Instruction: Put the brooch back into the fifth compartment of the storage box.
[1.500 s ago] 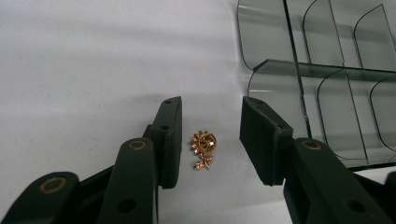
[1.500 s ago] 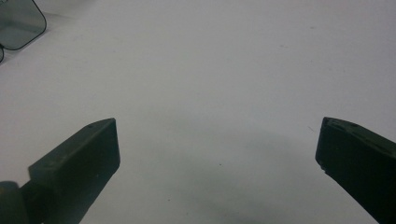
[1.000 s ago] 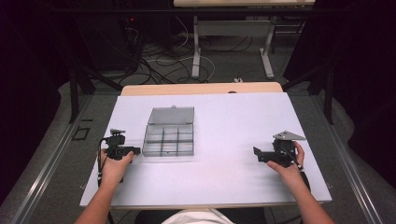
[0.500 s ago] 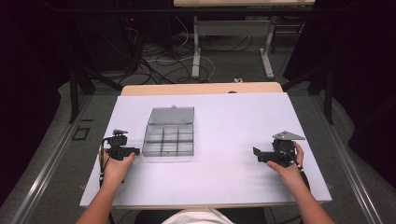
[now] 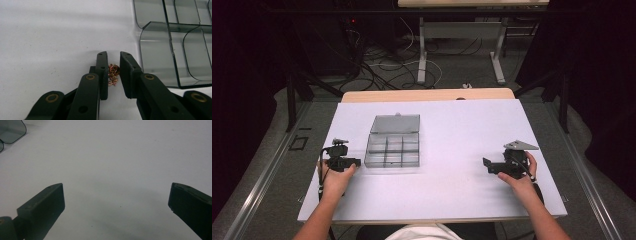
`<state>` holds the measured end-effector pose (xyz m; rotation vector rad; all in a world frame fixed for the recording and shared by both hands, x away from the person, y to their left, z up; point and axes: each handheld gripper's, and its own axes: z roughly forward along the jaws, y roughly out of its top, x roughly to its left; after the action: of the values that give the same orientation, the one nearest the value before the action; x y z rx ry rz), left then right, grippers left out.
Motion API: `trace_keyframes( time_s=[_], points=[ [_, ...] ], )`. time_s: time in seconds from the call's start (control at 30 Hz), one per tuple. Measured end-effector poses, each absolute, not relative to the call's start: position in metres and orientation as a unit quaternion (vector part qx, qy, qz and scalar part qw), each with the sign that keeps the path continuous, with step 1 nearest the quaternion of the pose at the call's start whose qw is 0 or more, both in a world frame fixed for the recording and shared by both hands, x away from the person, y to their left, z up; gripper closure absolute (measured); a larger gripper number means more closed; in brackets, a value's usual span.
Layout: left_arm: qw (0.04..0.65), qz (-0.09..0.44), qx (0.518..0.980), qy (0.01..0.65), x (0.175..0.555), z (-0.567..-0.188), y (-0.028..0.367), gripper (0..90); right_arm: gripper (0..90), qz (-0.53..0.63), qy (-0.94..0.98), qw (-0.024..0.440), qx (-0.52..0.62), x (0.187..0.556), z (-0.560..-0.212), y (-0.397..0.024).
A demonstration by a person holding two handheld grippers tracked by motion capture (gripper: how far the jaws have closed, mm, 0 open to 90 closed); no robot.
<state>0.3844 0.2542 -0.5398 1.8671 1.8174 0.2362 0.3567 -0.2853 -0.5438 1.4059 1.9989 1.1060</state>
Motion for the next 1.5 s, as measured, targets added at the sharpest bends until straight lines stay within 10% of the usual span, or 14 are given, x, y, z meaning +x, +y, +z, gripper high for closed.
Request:
trace_keyframes(
  time_s=[1.5],
  points=[
    [0.327, 0.108, 0.688, 0.639, 0.377, -0.528, 0.271, 78.1, 1.0, 0.403, 0.724, 0.227, 0.512, 0.357, -0.544, -0.287]
  ],
)
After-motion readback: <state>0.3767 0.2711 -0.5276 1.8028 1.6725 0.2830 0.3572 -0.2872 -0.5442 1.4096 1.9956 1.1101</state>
